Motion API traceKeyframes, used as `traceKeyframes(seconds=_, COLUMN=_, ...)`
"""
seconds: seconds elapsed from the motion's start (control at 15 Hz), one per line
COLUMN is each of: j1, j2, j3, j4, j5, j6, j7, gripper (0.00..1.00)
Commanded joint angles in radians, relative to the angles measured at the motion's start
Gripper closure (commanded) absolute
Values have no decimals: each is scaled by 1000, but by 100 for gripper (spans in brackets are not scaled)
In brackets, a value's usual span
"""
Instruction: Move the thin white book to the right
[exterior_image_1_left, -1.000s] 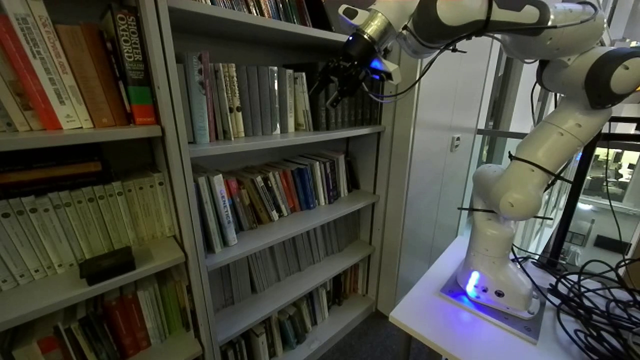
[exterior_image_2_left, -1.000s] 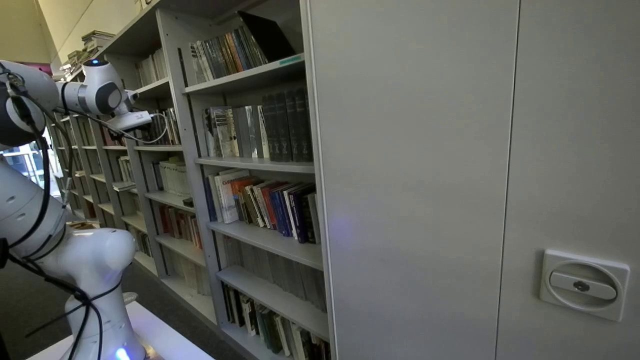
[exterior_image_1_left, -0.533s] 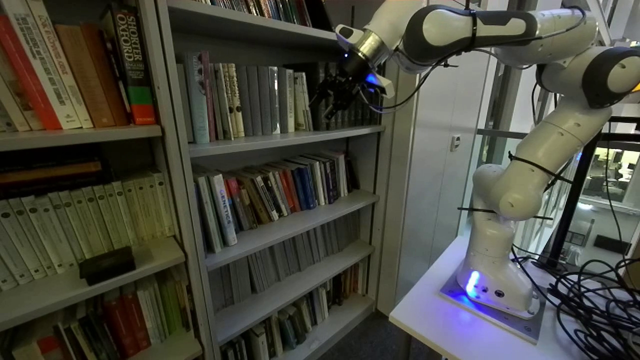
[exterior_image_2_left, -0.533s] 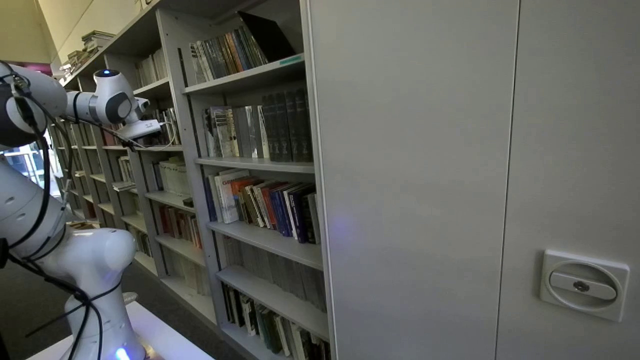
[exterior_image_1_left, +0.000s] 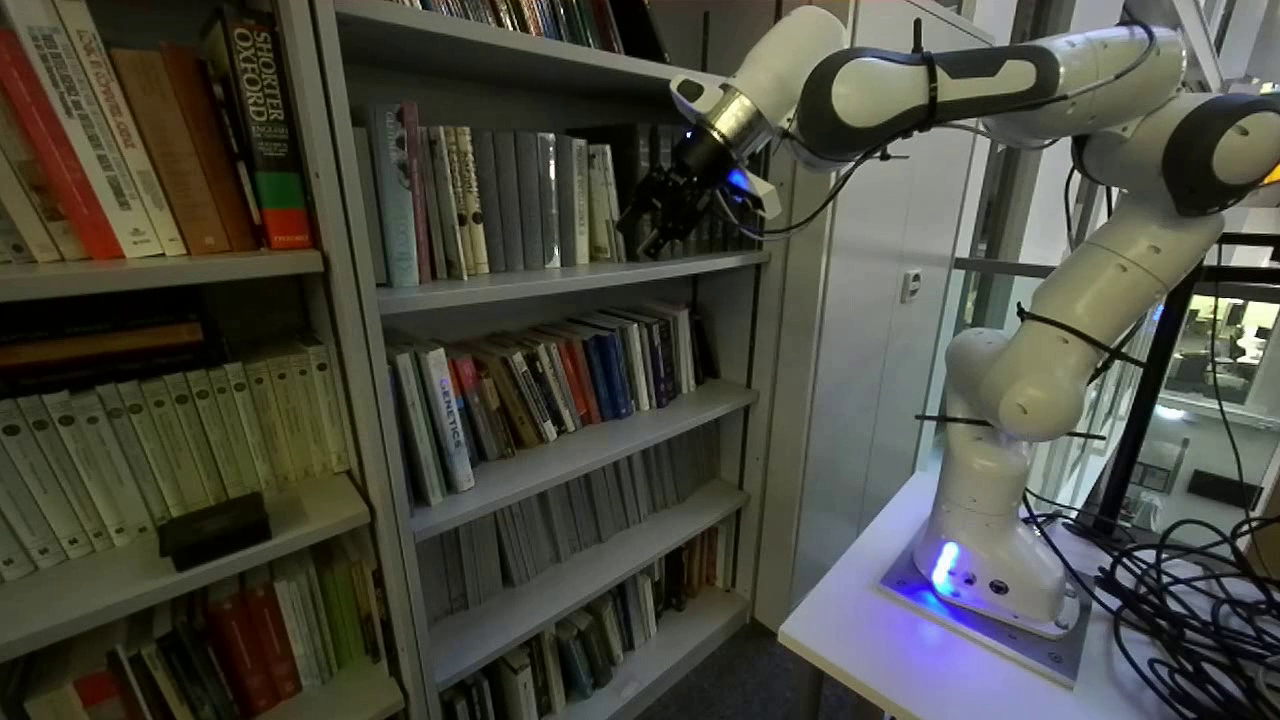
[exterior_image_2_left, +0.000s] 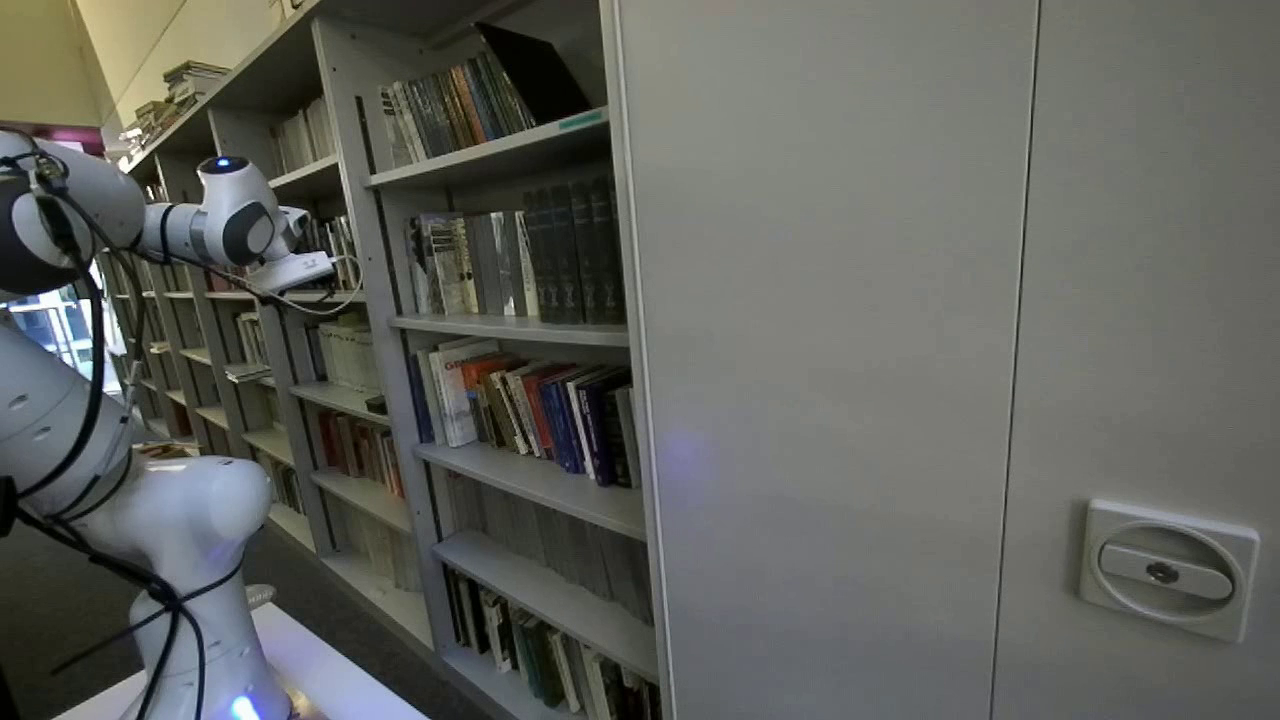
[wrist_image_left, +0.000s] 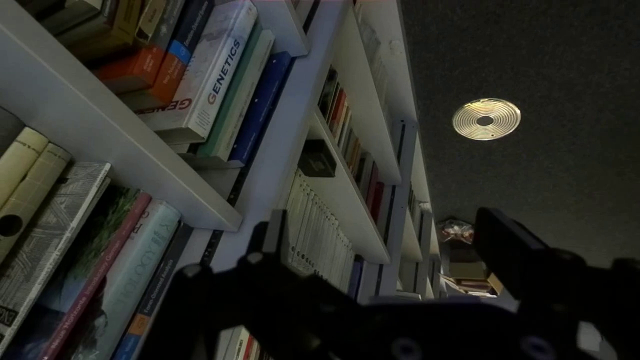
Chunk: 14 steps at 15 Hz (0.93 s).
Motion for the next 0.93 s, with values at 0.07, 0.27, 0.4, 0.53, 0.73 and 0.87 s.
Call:
traceKeyframes(seconds=0.07, j1=2, j2=-10, j3=-10, j4=-58, j5=-59, j6=72, j7=-25, gripper=0)
traceKeyframes(seconds=0.27, j1=-1, j2=-2, j3=-13, j4=-83, j5=-98, j6=105, j7=-24, gripper=0)
traceKeyframes(seconds=0.4, j1=-1, j2=6, j3=-18, j4=-93, j5=-119, j6=125, j7=-24, gripper=0)
traceKeyframes(seconds=0.53, j1=-1, j2=21, j3=-24, j4=-99, j5=-138, j6=144, j7=-27, gripper=0)
traceKeyframes(seconds=0.73, j1=-4, j2=51, j3=-29, j4=-94, j5=-166, j6=167, j7=-29, gripper=0)
traceKeyframes(seconds=0.87, j1=-20, j2=76, j3=-22, j4=-81, j5=-200, j6=178, j7=-23, gripper=0)
